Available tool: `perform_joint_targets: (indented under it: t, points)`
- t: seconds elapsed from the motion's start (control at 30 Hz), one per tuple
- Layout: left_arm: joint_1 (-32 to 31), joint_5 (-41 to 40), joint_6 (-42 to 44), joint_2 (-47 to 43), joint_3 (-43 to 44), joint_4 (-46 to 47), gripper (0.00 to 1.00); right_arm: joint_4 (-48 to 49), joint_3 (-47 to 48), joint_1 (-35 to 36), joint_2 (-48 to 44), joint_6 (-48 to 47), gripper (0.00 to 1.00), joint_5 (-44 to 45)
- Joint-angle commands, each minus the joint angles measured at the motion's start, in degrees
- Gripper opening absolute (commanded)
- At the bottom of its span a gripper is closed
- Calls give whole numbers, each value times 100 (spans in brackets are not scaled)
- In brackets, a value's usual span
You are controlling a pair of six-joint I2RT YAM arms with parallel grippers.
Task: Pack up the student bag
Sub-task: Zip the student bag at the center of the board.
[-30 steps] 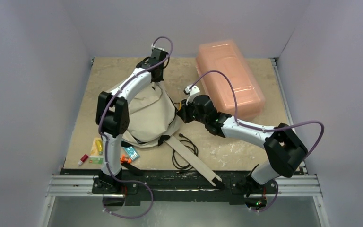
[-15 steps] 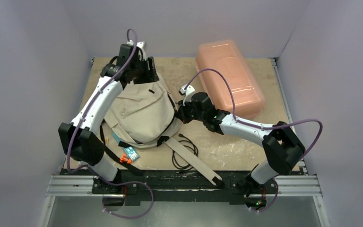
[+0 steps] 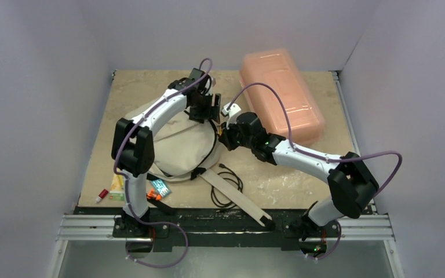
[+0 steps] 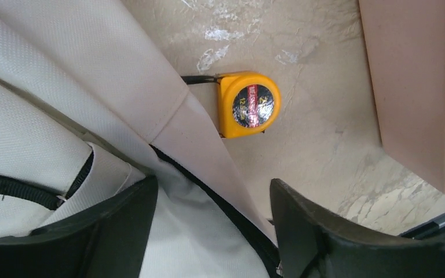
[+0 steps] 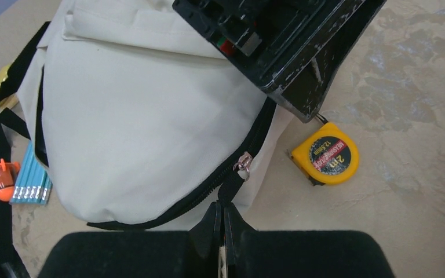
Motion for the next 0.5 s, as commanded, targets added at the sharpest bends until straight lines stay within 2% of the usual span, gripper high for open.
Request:
perform_joint_targets:
  t: [0.0, 0.1, 0.13, 0.2, 0.27, 0.4, 0.47]
  points:
    - [-21, 63, 451, 371, 829, -185, 63, -232, 390, 34, -245, -247, 0, 143]
    - [102, -240, 446, 422, 824, -8, 12, -240, 394, 34, -276, -94, 0, 80]
    - [217, -344, 347, 423, 842, 79, 0, -274, 337, 52, -287, 7, 0, 59]
    - [371, -554, 137, 382, 843, 448, 0, -324, 72, 221, -412, 362, 0, 127]
    - [512, -765, -85, 330, 892, 700, 0, -175, -359, 699, -629, 939, 0, 205]
    - [574, -1283, -268, 363, 1378, 699, 0, 1192, -1161, 2036, -621, 2654, 0, -1]
    - [574, -1400, -204, 361, 1556, 653, 0, 1231, -1212, 2429, -592, 2743, 0, 327]
